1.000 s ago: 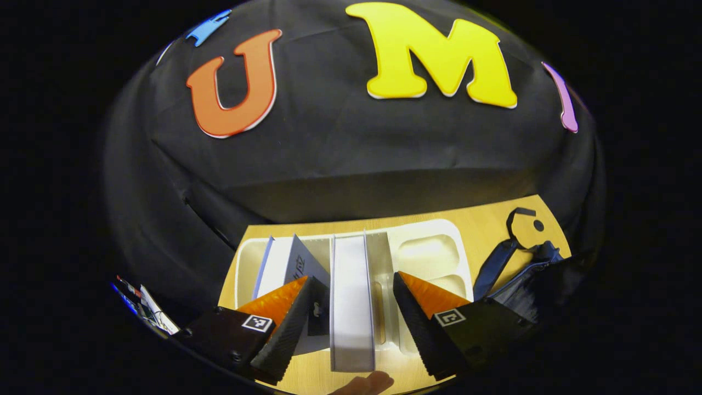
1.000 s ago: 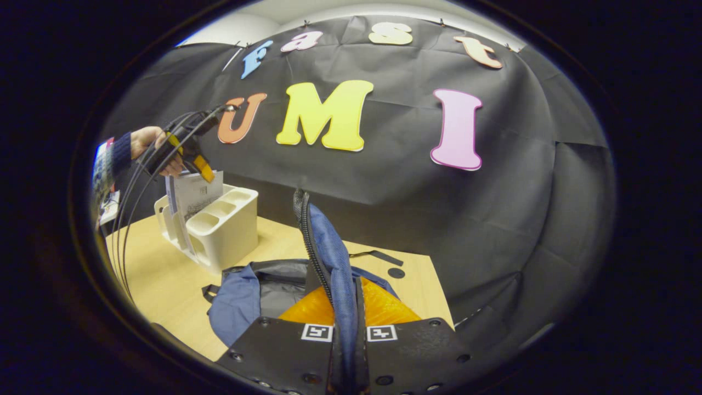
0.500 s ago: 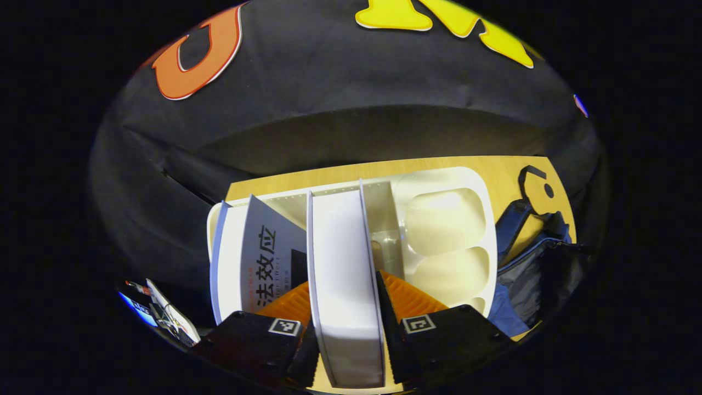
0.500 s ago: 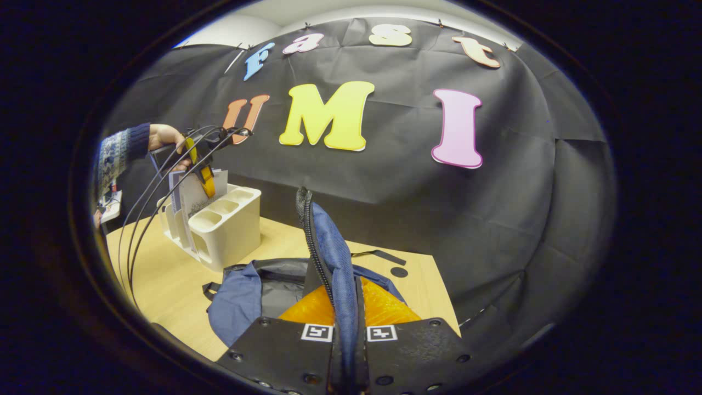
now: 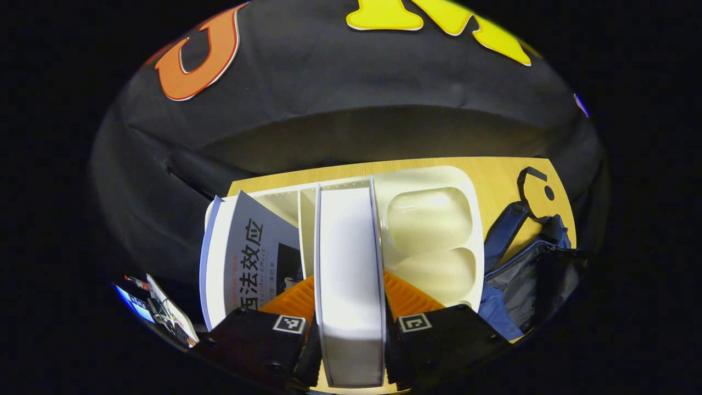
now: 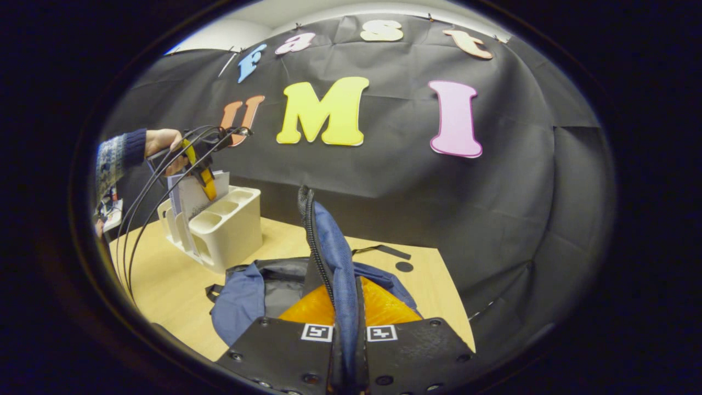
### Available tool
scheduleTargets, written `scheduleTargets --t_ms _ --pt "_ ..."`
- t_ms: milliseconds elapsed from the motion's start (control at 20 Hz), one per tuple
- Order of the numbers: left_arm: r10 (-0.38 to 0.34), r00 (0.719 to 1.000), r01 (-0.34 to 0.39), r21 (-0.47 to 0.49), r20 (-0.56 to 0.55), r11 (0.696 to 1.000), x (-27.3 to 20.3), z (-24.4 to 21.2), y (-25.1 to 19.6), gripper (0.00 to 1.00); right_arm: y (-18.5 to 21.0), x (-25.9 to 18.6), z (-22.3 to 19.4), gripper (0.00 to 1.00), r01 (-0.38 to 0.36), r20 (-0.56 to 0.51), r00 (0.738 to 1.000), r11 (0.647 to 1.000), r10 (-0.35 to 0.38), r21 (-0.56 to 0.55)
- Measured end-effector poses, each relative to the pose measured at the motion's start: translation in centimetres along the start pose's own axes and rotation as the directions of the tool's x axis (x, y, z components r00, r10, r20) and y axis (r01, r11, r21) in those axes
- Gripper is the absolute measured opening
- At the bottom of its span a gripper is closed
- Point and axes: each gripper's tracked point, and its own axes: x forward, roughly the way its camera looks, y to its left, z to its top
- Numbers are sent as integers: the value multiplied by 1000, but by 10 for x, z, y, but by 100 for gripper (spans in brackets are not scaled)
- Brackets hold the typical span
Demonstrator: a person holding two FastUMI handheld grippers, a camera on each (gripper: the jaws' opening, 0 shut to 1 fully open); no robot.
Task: Open the schoolbag, grab two books from the bookshelf and put them into the schoolbag.
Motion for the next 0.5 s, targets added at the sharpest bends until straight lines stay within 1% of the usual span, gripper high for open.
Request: scheduleTargets --t_ms 50,200,400,500 --pt "-3 1000 3 0 7 1000 -4 0 0 46 0 1 -1 8 -2 -1 1000 1000 2 5" --pt "-2 1000 2 -1 25 1000 -22 1 1 47 -1 0 -1 8 -2 4 1000 1000 2 18" --pt "1 998 0 -10 57 1000 -51 -7 8 46 4 3 -5 8 -5 -9 1000 999 6 51" --pt "5 997 -5 -11 75 1000 -68 -17 12 46 6 5 -8 8 3 -13 1000 999 -3 43"
